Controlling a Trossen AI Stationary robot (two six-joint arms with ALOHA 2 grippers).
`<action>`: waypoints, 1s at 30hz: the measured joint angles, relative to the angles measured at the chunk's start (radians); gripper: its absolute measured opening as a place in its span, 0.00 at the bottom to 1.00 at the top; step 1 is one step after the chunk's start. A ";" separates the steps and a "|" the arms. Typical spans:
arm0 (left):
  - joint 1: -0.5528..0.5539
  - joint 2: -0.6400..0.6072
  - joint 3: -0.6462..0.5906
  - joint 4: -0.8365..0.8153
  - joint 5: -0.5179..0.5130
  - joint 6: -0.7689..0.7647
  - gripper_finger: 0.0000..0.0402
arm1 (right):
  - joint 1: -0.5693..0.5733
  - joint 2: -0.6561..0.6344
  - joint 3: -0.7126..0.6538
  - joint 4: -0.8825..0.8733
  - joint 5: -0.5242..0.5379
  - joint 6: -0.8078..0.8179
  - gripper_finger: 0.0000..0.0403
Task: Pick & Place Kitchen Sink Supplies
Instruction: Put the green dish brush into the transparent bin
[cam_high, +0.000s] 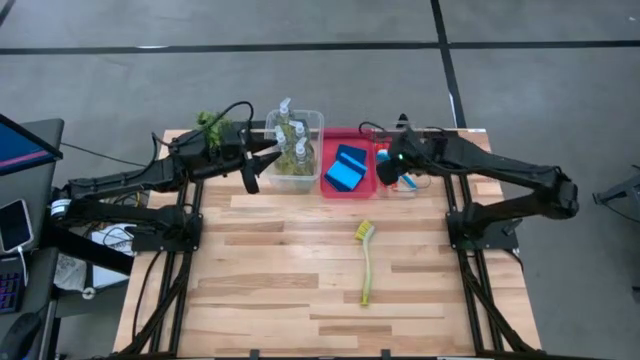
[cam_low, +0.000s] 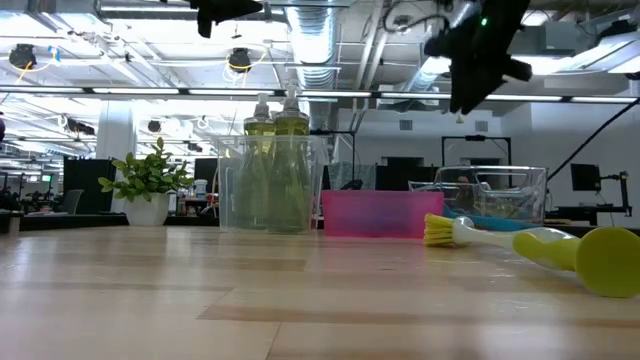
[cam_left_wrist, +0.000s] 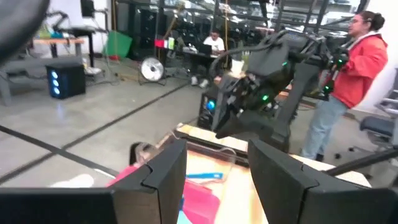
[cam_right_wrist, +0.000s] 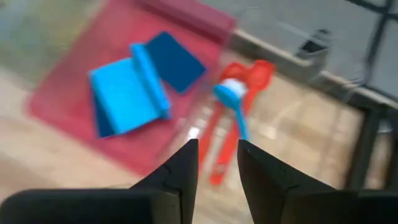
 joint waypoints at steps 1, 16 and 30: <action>-0.005 0.000 0.000 -0.011 0.002 -0.010 0.43 | 0.034 -0.011 0.000 0.000 0.002 0.028 0.25; -0.160 0.000 0.000 -0.100 0.113 -0.133 0.43 | 0.573 0.104 0.000 0.004 -0.003 0.572 0.25; -0.342 0.000 0.000 -0.103 0.108 -0.162 0.43 | 0.775 0.394 0.000 0.066 -0.014 0.853 0.36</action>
